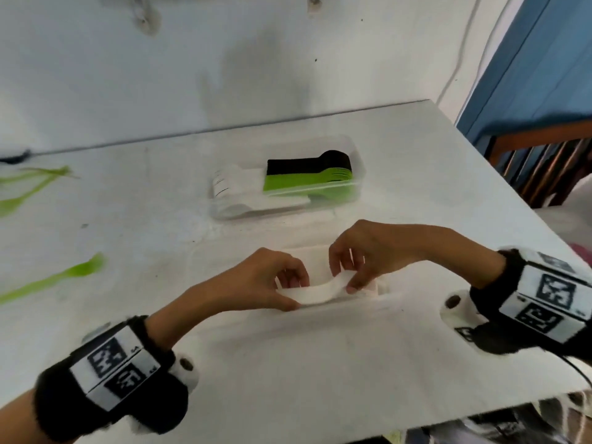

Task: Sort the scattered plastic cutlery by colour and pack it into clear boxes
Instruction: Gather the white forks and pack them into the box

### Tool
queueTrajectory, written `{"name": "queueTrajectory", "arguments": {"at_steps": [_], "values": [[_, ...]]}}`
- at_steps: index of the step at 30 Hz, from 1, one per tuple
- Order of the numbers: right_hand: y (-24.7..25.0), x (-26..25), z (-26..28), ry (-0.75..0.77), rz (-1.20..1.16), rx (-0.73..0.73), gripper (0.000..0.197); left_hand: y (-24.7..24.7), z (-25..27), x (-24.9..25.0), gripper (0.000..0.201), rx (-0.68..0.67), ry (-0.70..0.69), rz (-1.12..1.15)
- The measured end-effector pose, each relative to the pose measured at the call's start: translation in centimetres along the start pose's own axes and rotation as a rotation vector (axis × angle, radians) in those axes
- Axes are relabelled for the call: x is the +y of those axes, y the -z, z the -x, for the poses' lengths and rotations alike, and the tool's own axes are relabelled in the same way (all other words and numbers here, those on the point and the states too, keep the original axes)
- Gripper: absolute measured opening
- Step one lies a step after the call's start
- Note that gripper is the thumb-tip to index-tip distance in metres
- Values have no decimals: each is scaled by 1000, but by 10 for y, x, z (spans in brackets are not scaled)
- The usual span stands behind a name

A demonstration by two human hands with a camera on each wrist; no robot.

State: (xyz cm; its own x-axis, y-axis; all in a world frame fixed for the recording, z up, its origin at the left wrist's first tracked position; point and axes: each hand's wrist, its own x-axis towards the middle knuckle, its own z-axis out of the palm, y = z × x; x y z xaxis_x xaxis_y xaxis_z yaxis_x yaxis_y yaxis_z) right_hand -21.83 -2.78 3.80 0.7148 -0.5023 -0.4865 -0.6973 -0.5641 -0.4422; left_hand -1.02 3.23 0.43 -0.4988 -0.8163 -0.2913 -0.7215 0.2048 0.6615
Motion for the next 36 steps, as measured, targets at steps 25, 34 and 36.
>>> {"name": "queueTrajectory", "arguments": {"at_steps": [25, 34, 36], "values": [[-15, 11, -16, 103, 220, -10, 19, -29, -21, -5, 29, 133, -3, -68], [-7, 19, -24, 103, 100, -77, 8, -28, -25, -12, 26, 80, -60, 8], [-3, 21, -25, 95, 87, -51, 9, -29, -25, -11, 29, 105, -46, 9]]}}
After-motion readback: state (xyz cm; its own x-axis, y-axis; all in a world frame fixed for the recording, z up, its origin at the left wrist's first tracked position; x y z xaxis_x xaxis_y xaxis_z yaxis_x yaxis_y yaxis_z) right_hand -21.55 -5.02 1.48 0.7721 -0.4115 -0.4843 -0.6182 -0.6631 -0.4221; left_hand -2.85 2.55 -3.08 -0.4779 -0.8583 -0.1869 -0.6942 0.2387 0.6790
